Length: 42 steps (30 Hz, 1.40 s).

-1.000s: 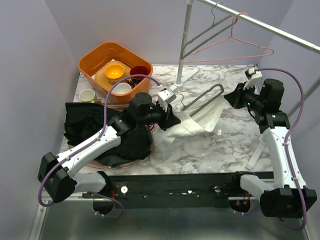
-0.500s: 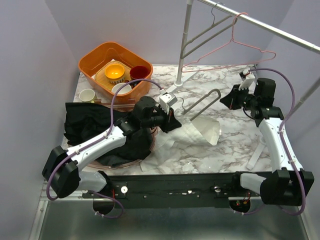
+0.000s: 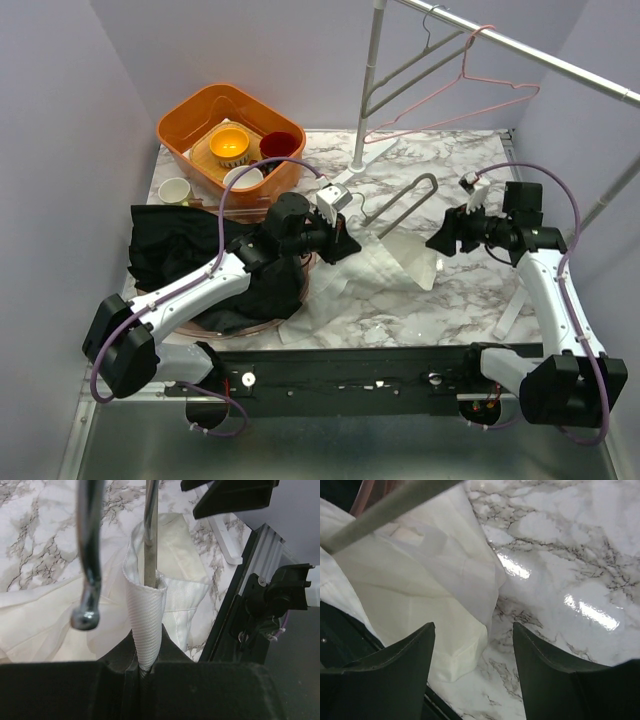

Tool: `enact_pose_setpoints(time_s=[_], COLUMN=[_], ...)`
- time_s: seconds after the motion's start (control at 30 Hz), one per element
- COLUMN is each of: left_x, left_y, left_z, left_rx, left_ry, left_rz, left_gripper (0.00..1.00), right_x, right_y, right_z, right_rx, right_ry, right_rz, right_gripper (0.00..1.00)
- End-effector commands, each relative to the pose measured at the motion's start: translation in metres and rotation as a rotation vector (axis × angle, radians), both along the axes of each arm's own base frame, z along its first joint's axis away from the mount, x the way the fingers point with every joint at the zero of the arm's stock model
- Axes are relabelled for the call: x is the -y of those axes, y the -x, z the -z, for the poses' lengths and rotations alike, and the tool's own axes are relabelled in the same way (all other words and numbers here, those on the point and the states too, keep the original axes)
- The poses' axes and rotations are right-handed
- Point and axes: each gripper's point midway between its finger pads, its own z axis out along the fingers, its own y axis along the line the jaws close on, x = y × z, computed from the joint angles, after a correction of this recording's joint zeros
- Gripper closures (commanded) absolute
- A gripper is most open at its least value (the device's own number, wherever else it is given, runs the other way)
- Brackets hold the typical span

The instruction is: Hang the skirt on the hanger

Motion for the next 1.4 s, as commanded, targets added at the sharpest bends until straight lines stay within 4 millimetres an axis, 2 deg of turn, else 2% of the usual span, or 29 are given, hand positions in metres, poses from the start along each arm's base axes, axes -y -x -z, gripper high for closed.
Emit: enact_pose_setpoints(time_s=[0.0, 0.17, 0.27, 0.3, 0.4, 0.47, 0.5, 0.6, 0.63, 0.73, 0.8, 0.93, 1.1, 1.2, 1.37], left_x=[-0.002, -0.004, -0.002, -0.001, -0.002, -0.003, -0.006, -0.01, -0.012, -0.02, -0.022, -0.023, -0.023, -0.019, -0.015], left_y=[-0.013, -0.015, -0.014, -0.014, -0.01, -0.003, 0.0, 0.012, 0.013, 0.019, 0.022, 0.024, 0.022, 0.027, 0.032], left_z=[-0.044, -0.051, -0.057, -0.06, -0.061, -0.059, -0.056, -0.044, -0.04, -0.028, -0.023, -0.018, -0.008, -0.021, -0.046], left_rx=[0.089, 0.084, 0.09, 0.093, 0.107, 0.111, 0.122, 0.12, 0.151, 0.189, 0.189, 0.212, 0.222, 0.261, 0.285], left_ry=[0.098, 0.132, 0.157, 0.164, 0.164, 0.157, 0.147, 0.095, 0.066, -0.006, -0.036, -0.079, -0.145, -0.09, 0.013], left_rz=[-0.066, -0.093, -0.086, -0.084, -0.057, -0.02, 0.001, 0.068, 0.086, 0.127, 0.145, 0.196, 0.235, 0.26, 0.25], left_gripper=[1.0, 1.0, 1.0, 1.0, 1.0, 1.0, 1.0, 1.0, 1.0, 1.0, 1.0, 1.0, 1.0, 1.0, 1.0], right_x=[-0.008, -0.011, -0.015, -0.017, -0.02, -0.016, -0.014, 0.006, 0.017, 0.035, 0.037, 0.039, 0.039, 0.039, 0.04], right_y=[0.025, 0.021, 0.013, 0.011, 0.005, -0.005, -0.01, -0.027, -0.035, -0.044, -0.045, -0.049, -0.051, -0.055, -0.064], right_z=[0.028, 0.044, 0.045, 0.052, 0.048, 0.038, 0.032, -0.002, -0.012, -0.04, -0.053, -0.067, -0.083, -0.079, -0.056], right_rx=[-0.124, -0.218, -0.271, -0.321, -0.335, -0.274, -0.26, -0.139, -0.091, 0.013, 0.048, 0.078, 0.124, 0.112, 0.015], right_ry=[-0.033, -0.073, -0.112, -0.136, -0.176, -0.167, -0.172, -0.167, -0.163, -0.152, -0.153, -0.161, -0.16, -0.169, -0.191], right_rz=[-0.078, -0.072, -0.074, -0.08, -0.079, -0.059, -0.033, 0.063, 0.105, 0.177, 0.181, 0.185, 0.185, 0.186, 0.177], right_gripper=[0.29, 0.32, 0.39, 0.52, 0.87, 0.99, 0.99, 0.99, 0.99, 0.99, 1.0, 0.99, 1.0, 1.0, 0.99])
